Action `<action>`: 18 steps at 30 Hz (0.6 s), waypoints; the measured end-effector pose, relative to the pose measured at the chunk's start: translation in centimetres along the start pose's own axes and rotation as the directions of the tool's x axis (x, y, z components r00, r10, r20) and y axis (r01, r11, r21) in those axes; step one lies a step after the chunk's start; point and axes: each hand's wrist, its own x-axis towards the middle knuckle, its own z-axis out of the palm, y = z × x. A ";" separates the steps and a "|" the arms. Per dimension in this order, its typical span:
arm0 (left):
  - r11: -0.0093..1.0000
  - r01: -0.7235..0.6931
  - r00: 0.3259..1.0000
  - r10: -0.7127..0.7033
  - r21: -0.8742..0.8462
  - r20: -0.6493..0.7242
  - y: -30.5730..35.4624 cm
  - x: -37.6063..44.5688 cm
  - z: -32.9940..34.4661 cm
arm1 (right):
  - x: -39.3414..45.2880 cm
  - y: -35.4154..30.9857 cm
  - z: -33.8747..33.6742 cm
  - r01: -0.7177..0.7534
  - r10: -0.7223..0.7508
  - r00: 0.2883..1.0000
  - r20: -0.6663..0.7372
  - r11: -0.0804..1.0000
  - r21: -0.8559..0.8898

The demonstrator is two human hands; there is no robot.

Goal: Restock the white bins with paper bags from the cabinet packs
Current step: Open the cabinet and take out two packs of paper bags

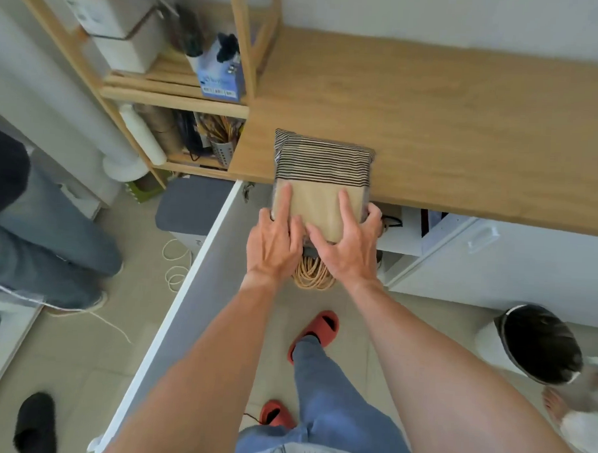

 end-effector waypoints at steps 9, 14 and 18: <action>0.999 -0.012 0.992 0.009 0.031 0.124 -0.1 16.1 5.3 | 16.1 3.3 2.5 -0.010 0.015 0.998 0.053 0.996 -0.086; 0.996 0.080 0.986 -0.075 -0.028 0.152 -0.5 23.7 9.1 | 24.1 4.4 4.7 -0.033 0.044 0.997 0.070 0.988 -0.154; 0.999 0.025 0.983 -0.030 0.029 0.180 -0.7 29.6 10.0 | 29.4 4.9 5.6 -0.059 0.075 0.994 0.075 0.981 -0.187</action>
